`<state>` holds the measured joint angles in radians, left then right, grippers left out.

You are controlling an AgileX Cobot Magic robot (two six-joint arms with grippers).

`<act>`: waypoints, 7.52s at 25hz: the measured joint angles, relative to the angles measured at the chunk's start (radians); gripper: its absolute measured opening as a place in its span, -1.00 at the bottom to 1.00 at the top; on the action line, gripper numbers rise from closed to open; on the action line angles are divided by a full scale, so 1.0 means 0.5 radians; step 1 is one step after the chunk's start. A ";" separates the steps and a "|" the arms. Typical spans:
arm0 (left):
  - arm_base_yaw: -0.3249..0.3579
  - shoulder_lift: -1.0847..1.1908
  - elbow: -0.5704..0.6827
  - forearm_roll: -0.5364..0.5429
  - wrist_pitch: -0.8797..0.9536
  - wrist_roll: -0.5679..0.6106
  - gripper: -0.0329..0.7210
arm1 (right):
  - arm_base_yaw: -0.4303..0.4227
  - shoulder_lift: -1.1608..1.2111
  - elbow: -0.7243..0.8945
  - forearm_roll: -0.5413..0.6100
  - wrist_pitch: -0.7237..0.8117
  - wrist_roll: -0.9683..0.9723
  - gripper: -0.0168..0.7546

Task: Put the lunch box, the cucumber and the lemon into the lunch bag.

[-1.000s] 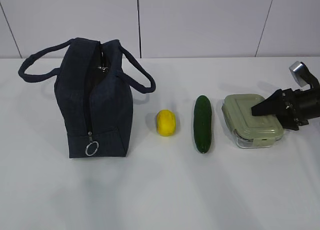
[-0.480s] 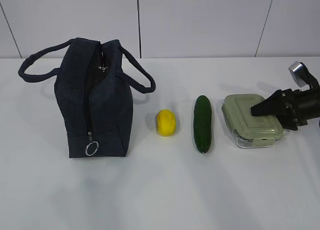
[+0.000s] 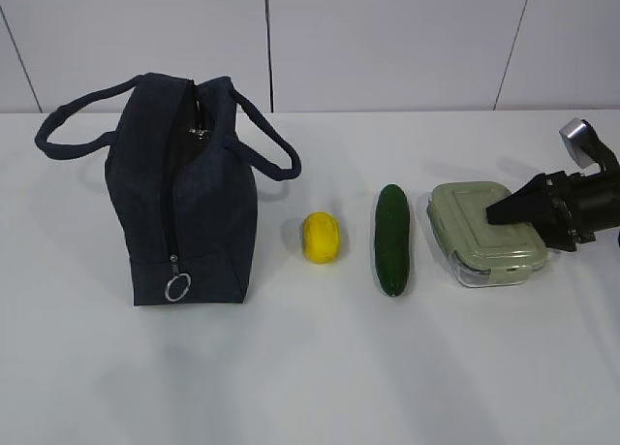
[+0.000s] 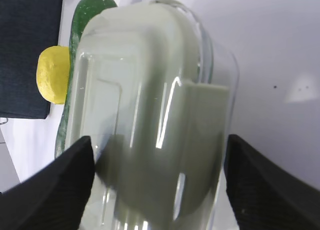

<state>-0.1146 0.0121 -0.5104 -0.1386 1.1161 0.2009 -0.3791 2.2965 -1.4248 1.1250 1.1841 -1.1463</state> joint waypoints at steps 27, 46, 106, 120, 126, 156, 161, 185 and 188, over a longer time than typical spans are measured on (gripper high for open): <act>0.000 0.000 0.000 0.000 0.000 0.000 -0.28 | 0.000 0.000 -0.012 -0.026 0.067 0.030 0.10; 0.000 1.527 -0.564 -0.564 -0.147 0.000 -0.28 | 0.000 0.000 -0.012 -0.025 0.068 0.037 0.09; -0.125 3.639 -2.107 -0.283 0.000 0.175 -0.86 | 0.003 0.000 -0.012 -0.021 0.076 0.089 0.07; -0.125 3.641 -2.246 -0.231 0.110 0.175 -0.86 | 0.021 0.000 -0.012 0.078 0.041 0.145 0.00; -0.125 3.644 -2.246 -0.207 0.114 0.175 -0.86 | 0.073 -0.030 -0.008 0.109 -0.024 0.165 -0.02; -0.182 3.644 -2.246 -0.155 0.197 0.167 -0.86 | 0.538 -0.518 -0.033 0.373 -0.069 0.282 -0.03; -0.196 3.644 -2.246 -0.155 0.201 0.167 -0.87 | 0.669 -0.522 -0.096 0.415 -0.064 0.327 -0.03; -0.419 3.644 -2.248 -0.231 0.185 0.092 -0.87 | 1.022 -0.522 -0.293 0.553 -0.035 0.407 -0.03; -0.419 3.644 -2.248 -0.265 0.185 0.091 -0.87 | 1.022 -0.522 -0.293 0.533 -0.035 0.407 -0.03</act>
<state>-0.3242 1.8339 -1.6343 -0.2710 1.2088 0.2464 0.1321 2.0354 -1.5714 1.3914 1.1667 -0.9426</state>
